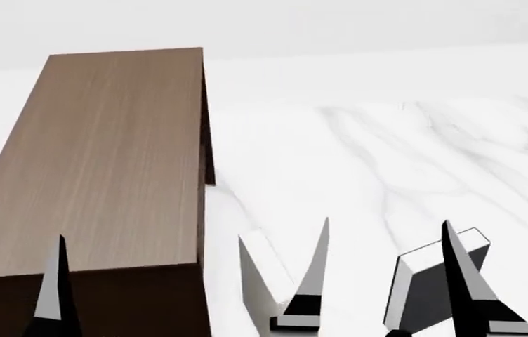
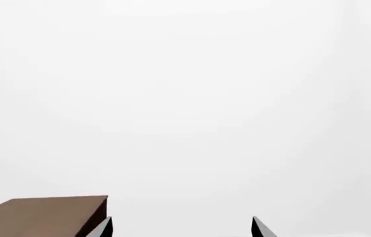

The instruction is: Pick up the book in the middle and place it on the cabinet shelf.

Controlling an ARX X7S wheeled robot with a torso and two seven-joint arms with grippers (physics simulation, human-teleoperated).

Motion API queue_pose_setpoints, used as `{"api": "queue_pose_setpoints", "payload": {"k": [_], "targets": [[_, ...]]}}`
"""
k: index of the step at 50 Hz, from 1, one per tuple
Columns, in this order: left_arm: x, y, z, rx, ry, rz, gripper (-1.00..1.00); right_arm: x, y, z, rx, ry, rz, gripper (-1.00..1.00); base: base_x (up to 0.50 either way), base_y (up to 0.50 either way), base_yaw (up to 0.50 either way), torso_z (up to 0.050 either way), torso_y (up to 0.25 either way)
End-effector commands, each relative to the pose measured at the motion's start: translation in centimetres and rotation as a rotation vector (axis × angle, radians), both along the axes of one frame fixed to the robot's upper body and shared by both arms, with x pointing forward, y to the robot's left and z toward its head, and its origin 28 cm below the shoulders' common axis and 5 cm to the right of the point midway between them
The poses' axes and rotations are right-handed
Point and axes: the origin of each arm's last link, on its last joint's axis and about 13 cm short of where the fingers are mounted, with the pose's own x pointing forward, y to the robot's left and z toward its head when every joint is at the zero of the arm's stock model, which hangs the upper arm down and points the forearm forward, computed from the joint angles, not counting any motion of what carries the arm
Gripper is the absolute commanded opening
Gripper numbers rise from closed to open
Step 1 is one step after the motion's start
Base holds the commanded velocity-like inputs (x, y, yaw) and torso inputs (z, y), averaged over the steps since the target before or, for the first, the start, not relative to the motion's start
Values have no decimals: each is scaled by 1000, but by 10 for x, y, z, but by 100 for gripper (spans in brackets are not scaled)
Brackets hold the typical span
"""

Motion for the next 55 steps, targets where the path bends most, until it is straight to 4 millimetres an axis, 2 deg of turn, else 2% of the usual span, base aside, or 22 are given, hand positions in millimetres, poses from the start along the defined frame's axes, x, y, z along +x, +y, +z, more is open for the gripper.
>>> {"api": "queue_pose_setpoints", "payload": {"k": [1, 9, 14, 55], "targets": [[0, 0, 0, 0, 0, -1, 100, 0, -1, 0, 9, -3, 1, 100, -74, 10, -500, 0, 0], [0, 0, 0, 2, 5, 7, 100, 1, 0, 1, -17, 12, -25, 100, -73, 12, -500, 0, 0], [0, 0, 0, -8, 16, 12, 100, 3, 1, -1, -53, 32, -41, 100, -14, 3, -68, 5, 0], [-3, 2, 6, -35, 10, 5, 100, 1, 3, 2, -95, 31, -53, 100, 0, 0, 0, 50, 0]]}}
